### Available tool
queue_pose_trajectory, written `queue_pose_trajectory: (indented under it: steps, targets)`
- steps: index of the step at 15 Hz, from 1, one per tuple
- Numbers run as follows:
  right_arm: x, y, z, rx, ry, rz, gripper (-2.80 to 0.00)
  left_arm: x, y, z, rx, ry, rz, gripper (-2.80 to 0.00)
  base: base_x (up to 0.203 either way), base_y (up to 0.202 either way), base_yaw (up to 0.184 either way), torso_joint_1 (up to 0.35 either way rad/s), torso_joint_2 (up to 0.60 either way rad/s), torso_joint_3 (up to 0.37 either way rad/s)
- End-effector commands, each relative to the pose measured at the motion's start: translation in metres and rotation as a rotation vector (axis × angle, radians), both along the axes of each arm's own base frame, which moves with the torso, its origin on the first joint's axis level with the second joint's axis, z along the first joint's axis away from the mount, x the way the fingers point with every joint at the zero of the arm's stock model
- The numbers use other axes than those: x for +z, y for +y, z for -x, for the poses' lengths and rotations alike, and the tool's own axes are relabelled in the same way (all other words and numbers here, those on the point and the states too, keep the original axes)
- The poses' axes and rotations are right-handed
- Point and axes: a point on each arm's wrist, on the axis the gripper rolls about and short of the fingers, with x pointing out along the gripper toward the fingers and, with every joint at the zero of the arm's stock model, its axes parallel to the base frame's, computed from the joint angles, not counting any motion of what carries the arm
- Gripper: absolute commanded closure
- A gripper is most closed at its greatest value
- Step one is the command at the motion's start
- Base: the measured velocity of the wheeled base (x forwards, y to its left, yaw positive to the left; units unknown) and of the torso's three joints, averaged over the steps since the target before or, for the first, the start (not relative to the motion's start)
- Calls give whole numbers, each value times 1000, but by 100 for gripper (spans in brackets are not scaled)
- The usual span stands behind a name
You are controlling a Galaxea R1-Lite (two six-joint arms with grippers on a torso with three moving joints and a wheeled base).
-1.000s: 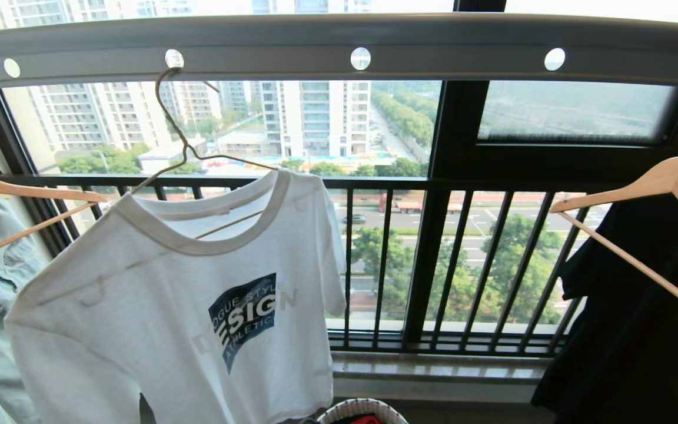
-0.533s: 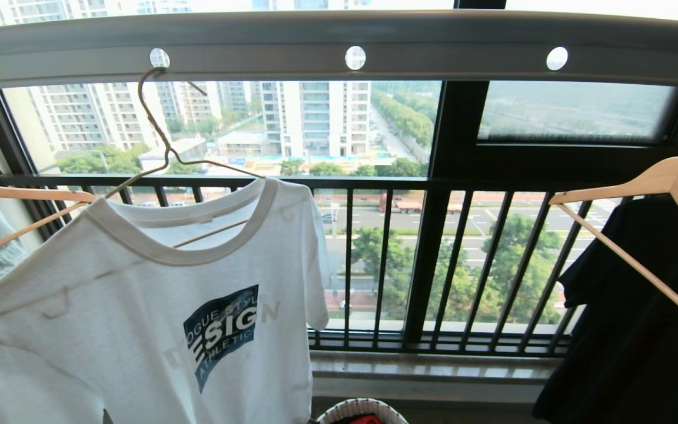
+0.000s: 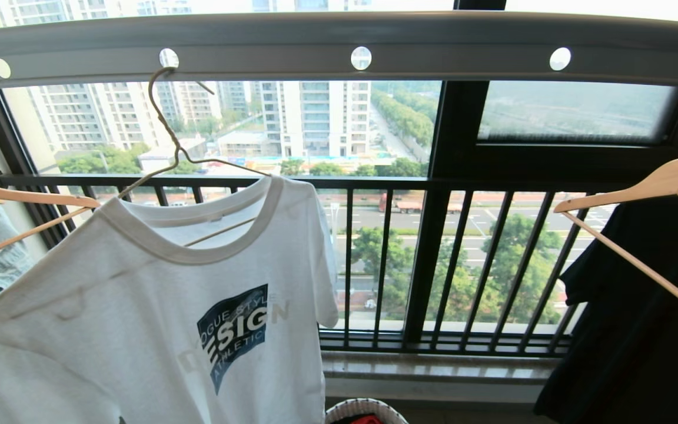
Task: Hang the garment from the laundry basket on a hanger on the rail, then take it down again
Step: Take the clothes off the clothes rack
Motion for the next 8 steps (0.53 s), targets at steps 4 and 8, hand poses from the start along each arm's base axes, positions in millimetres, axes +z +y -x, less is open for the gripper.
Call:
queue_pose_trajectory:
  steps: [4,8]
  targets:
    - [0,0,0,1,3,1,0,0,0,0,0,0,-5,0,0,0,0,0,0,0]
    - [0,0,0,1,1,1,0,1,0,1,0,-1,-7,0,0,0,0,0,0,0]
